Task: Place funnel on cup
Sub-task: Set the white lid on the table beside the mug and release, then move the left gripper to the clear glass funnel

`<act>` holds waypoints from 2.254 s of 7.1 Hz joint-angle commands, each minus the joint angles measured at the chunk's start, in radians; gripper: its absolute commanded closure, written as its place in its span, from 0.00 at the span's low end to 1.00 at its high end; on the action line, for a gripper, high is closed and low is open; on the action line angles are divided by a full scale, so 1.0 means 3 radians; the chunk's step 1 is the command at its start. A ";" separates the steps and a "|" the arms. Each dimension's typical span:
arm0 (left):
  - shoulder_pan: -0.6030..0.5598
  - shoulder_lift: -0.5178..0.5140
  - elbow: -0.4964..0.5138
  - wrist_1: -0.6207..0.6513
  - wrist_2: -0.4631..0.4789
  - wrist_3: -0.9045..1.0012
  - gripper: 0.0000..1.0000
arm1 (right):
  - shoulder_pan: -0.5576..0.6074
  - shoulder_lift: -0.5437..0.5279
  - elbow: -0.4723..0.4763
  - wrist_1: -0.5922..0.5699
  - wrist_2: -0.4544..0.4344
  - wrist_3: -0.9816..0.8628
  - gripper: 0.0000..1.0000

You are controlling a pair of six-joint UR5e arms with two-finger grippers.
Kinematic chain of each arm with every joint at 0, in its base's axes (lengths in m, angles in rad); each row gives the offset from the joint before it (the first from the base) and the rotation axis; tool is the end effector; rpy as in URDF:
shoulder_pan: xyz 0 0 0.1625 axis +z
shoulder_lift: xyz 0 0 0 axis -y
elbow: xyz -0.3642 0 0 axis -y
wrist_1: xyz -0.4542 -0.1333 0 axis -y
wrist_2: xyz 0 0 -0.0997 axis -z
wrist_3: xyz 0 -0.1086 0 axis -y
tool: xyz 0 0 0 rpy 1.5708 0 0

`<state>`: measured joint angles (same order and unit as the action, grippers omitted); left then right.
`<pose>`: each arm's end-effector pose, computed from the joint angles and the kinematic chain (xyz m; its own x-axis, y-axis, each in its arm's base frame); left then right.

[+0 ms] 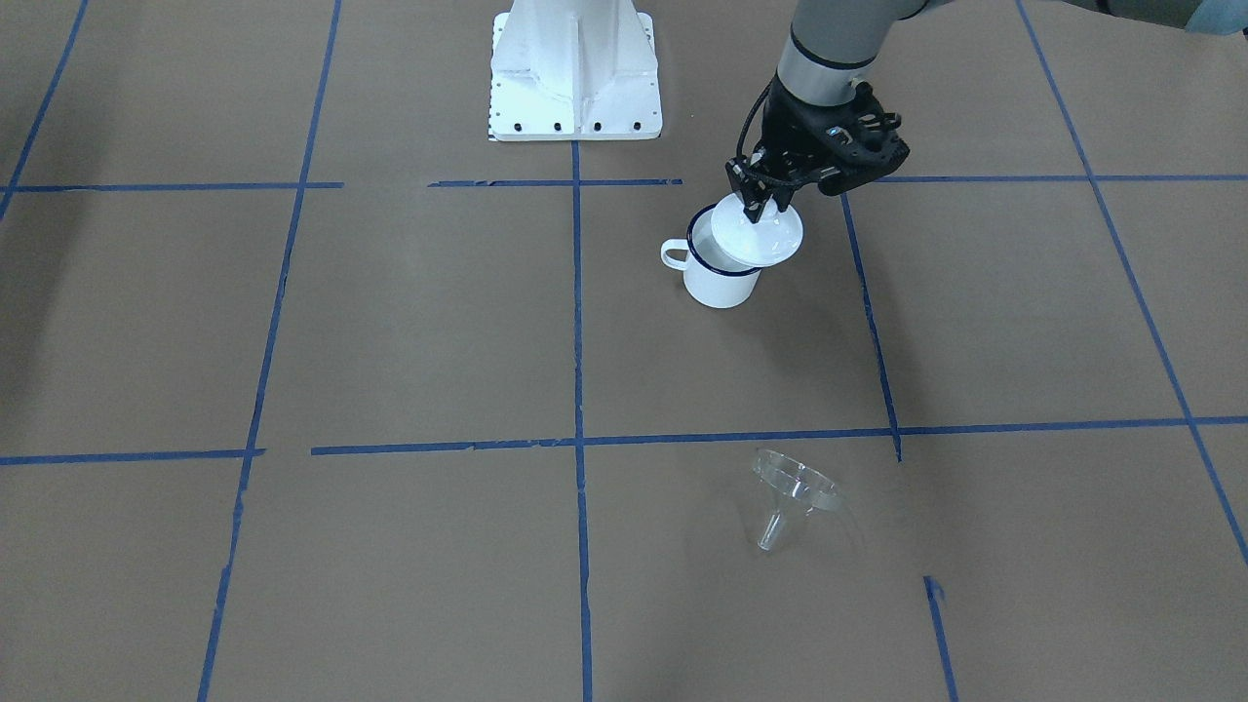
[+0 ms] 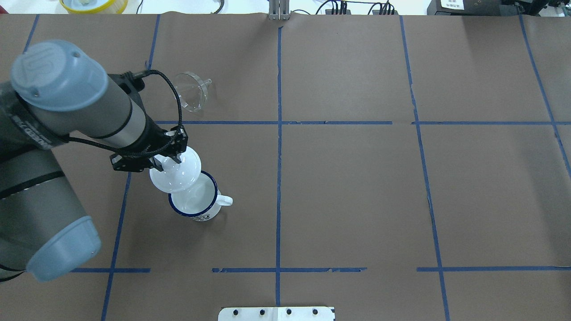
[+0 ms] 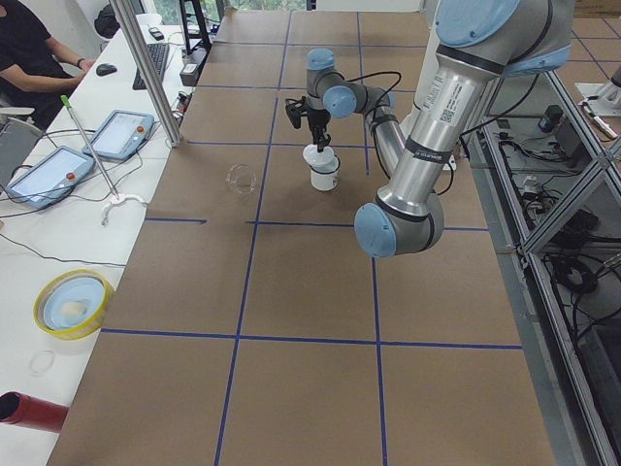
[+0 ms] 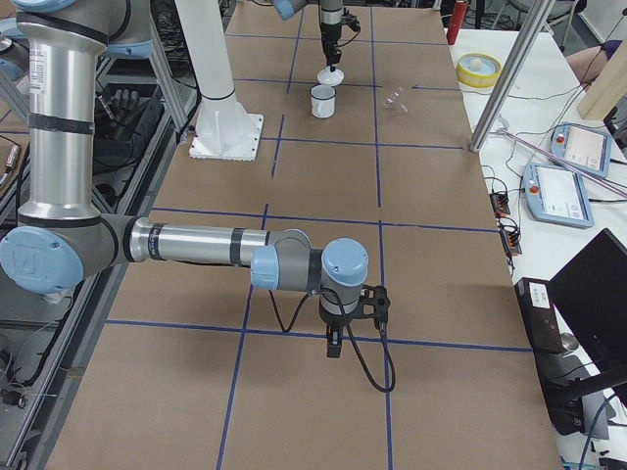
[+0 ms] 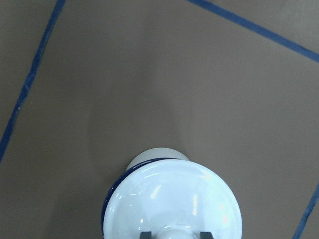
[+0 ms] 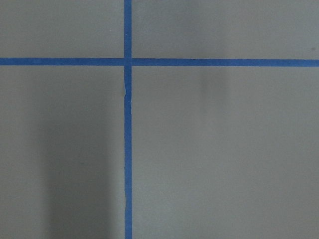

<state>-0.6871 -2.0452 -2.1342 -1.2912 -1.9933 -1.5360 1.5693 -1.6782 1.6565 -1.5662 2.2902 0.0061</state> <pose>0.3593 -0.4097 0.0986 0.5735 -0.4295 -0.6976 0.3408 0.8994 -0.2736 0.0610 -0.5134 0.6178 0.7522 0.0162 0.6587 -0.0031 0.9998 -0.0211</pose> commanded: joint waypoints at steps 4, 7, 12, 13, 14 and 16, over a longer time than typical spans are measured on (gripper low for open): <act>-0.0108 0.1257 0.0044 -0.1294 -0.0018 0.0325 1.00 | 0.0000 0.0000 -0.0004 0.0000 0.0000 0.0000 0.00; 0.0127 0.1077 0.0691 -0.1766 -0.0023 0.0037 1.00 | 0.0000 0.0000 0.0001 0.0000 0.0000 0.0000 0.00; 0.0225 0.0989 0.0779 -0.1750 -0.0018 0.0073 0.01 | 0.0000 0.0000 0.0001 0.0000 0.0000 0.0000 0.00; 0.0108 0.0963 0.0657 -0.1740 0.0002 0.0073 0.03 | 0.0000 0.0000 0.0001 0.0000 0.0000 0.0000 0.00; -0.0197 0.0846 0.0671 -0.1760 0.0022 0.0038 0.04 | 0.0000 0.0000 0.0001 0.0000 0.0000 0.0000 0.00; -0.0450 0.0550 0.1032 -0.2364 0.0185 -0.0715 0.04 | 0.0000 0.0000 0.0001 0.0000 0.0000 0.0000 0.00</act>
<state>-0.7845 -1.8331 -1.8897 -1.8755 -1.9751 -1.6152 1.5693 -1.6782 1.6563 -1.5662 2.2902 0.0061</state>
